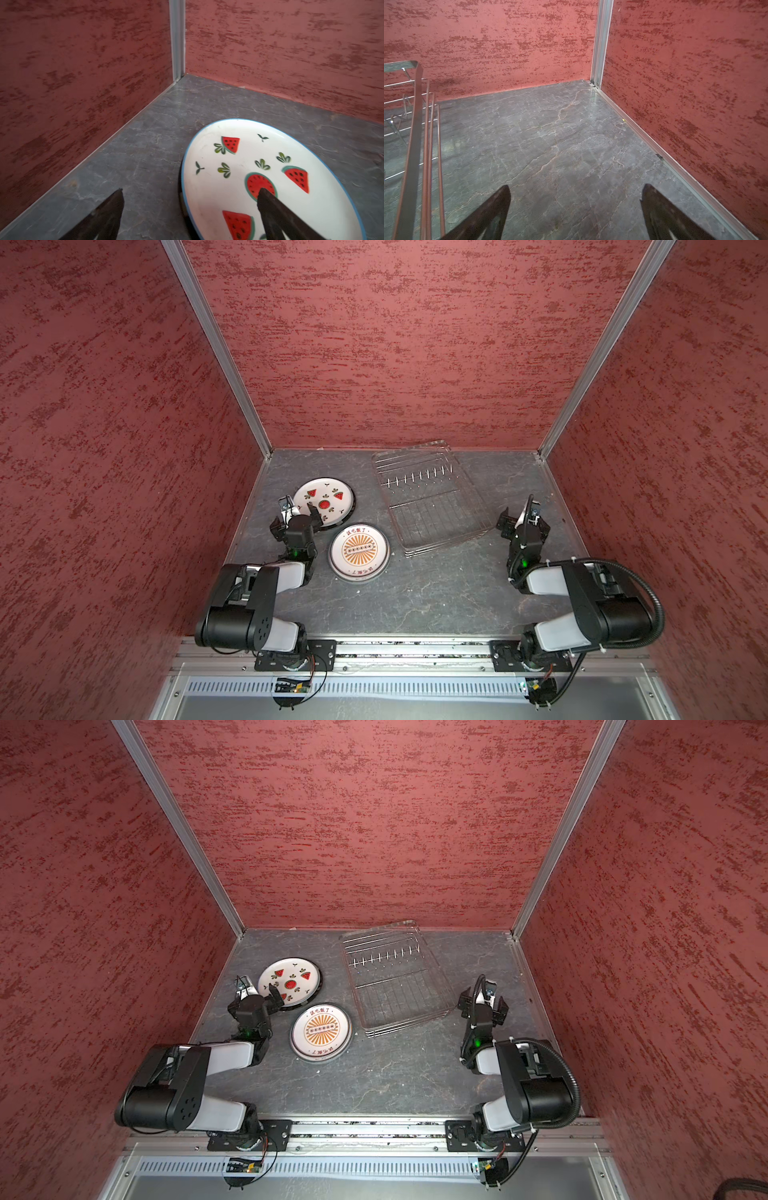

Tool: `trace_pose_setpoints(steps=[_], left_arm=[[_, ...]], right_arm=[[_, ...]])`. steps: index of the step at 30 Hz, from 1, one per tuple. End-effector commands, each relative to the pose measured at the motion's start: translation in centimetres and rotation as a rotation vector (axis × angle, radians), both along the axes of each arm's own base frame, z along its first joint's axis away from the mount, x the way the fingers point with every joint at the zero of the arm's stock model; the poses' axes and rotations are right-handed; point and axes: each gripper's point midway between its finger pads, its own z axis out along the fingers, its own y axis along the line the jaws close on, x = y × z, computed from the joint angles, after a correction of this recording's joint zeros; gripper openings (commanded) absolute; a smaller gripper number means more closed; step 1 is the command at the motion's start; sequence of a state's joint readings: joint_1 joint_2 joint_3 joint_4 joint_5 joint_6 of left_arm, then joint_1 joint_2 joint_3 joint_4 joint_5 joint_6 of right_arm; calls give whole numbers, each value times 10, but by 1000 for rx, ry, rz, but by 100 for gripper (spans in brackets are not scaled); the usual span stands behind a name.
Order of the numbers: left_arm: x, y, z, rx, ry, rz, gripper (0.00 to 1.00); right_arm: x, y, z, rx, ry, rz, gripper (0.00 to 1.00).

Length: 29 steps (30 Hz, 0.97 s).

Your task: Unload the plates from the dish rack

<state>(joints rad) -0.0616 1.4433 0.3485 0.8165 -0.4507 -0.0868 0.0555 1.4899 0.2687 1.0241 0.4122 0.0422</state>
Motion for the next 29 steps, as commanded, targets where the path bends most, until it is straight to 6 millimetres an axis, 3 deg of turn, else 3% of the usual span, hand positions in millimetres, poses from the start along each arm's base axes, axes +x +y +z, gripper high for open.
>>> trace_pose_setpoints(steps=[1, 2, 6, 15, 29], left_arm=[[13, -30, 7, 4, -52, -249, 99], [13, -34, -6, -18, -34, -297, 99], [11, -18, 1, -34, -99, -232, 100], [21, -23, -5, -38, -25, -244, 99], [21, -24, -6, -29, -20, -243, 100]], right_arm=[[10, 11, 19, 29, -98, 143, 99], [10, 8, 21, 18, -137, 143, 98], [15, 12, 14, 22, -88, 167, 98], [11, -2, 15, 40, -103, 83, 99], [12, -2, 15, 41, -103, 84, 99]])
